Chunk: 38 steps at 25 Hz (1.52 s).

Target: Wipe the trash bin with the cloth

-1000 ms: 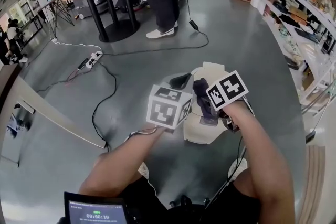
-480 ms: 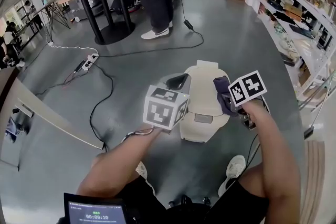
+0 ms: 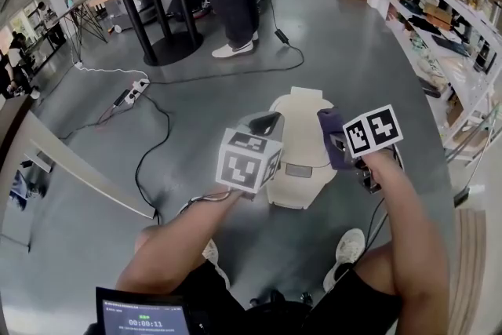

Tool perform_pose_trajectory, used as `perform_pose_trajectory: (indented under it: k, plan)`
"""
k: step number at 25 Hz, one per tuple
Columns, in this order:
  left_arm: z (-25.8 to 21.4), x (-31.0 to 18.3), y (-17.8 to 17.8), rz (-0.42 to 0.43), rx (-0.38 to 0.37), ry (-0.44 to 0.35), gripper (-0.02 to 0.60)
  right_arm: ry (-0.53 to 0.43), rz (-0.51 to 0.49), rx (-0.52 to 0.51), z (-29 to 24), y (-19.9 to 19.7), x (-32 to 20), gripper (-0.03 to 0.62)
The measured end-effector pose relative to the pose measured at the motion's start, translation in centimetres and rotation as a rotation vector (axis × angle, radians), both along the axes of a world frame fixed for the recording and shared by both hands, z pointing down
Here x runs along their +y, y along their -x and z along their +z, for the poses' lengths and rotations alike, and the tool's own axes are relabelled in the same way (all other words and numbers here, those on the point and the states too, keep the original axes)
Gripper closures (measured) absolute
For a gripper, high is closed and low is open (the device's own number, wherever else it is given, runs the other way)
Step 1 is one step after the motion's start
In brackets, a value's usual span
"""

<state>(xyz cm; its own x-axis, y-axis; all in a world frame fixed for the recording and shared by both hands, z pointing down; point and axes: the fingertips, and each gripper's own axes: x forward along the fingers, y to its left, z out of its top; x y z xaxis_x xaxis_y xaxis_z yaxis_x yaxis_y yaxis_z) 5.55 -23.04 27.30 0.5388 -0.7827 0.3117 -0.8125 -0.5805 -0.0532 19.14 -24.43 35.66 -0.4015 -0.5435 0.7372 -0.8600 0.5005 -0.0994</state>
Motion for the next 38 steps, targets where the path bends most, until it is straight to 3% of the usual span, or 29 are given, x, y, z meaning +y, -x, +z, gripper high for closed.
perform_pose_trajectory:
  k: [6,12,17,22,26,33,38]
  plan:
    - [0.6,0.6,0.4,-0.016,-0.029,0.011,0.583,-0.053,-0.032,-0.072,-2.0,3.1,1.9,0.519]
    - [1.0,1.7,0.5,-0.032,-0.021,0.026,0.584,-0.132,0.02,-0.125,-2.8,5.4,2.9,0.519]
    - [1.2,3.1,0.5,-0.049,0.023,0.049,0.583,-0.261,0.083,-0.17,-3.3,6.6,5.1,0.519]
    - [1.2,4.5,1.2,-0.056,0.02,0.051,0.584,-0.411,0.152,-0.211,-3.0,8.3,8.2,0.519]
    - [1.4,5.9,3.4,-0.06,-0.005,0.036,0.583,-0.489,0.154,-0.163,-1.4,10.3,10.7,0.519]
    - [3.4,7.2,9.0,-0.07,-0.076,0.038,0.583,-0.52,0.124,-0.124,1.5,14.7,11.8,0.519]
    - [3.8,7.2,11.4,-0.109,-0.024,0.076,0.584,-0.529,0.137,-0.114,3.8,17.6,11.0,0.519]
